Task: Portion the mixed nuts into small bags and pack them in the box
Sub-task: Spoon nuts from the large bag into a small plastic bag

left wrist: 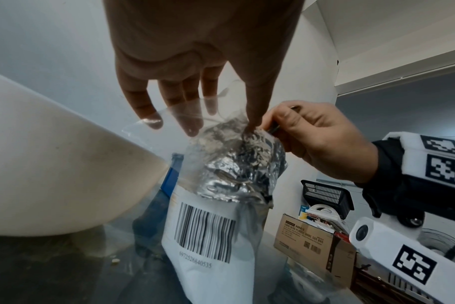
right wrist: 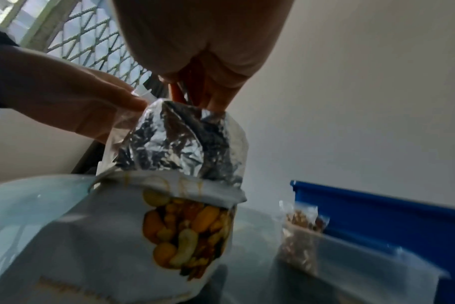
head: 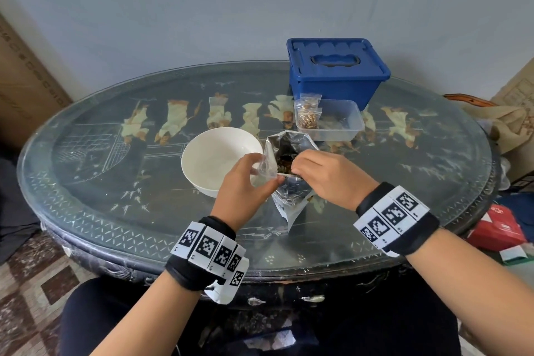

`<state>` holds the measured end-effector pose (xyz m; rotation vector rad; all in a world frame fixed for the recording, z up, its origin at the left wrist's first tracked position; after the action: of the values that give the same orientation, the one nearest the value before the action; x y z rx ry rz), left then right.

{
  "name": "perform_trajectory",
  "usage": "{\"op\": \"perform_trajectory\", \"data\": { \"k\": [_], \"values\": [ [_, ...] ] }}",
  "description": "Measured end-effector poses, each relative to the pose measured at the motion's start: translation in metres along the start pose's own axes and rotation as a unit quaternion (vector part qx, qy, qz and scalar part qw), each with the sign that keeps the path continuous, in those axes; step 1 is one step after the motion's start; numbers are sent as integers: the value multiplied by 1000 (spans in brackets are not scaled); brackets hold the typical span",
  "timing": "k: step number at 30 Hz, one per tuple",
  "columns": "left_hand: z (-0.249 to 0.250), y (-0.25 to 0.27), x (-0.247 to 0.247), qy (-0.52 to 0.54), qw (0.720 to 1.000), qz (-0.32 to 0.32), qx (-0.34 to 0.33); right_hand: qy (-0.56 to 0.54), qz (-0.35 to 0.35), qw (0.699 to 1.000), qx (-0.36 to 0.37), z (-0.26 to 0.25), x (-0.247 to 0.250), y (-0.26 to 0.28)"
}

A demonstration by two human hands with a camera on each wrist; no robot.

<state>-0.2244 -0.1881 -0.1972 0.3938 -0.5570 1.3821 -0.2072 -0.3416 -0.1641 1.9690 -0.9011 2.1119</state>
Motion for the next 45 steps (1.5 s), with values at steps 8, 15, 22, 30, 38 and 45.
{"op": "perform_trajectory", "data": {
  "k": [8, 15, 22, 30, 38, 45],
  "values": [
    [-2, -1, -3, 4, 1000, -3, 9, -141, 96, 969, -178, 30, -7, -2],
    [-2, 0, -3, 4, 1000, -9, 14, -165, 160, 939, -256, 36, -5, -6],
    [-2, 2, -4, 0, 1000, -10, 11, -185, 180, 916, -308, 37, -3, -8],
    [-2, 3, -3, 2, 1000, -11, 14, -251, 190, 877, -362, 47, 1, 1],
    [-1, 2, 0, -1, 1000, -24, 9, -354, 223, 794, -440, 60, 6, 17],
    [2, -4, 11, -53, 997, -52, -17, -391, 269, 743, -473, 66, 13, 32]
  ]
}}
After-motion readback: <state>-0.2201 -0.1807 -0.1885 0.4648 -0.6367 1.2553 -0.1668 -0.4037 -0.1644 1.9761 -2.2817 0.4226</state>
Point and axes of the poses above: each hand's wrist, its own y-axis away from the middle knuckle, its own x-axis out of the back of the hand, z = x × y, the point moved 5 cm from there along -y, towards the middle knuckle, and after that the axes turned 13 degrees about -z, right-handed, at the moved point
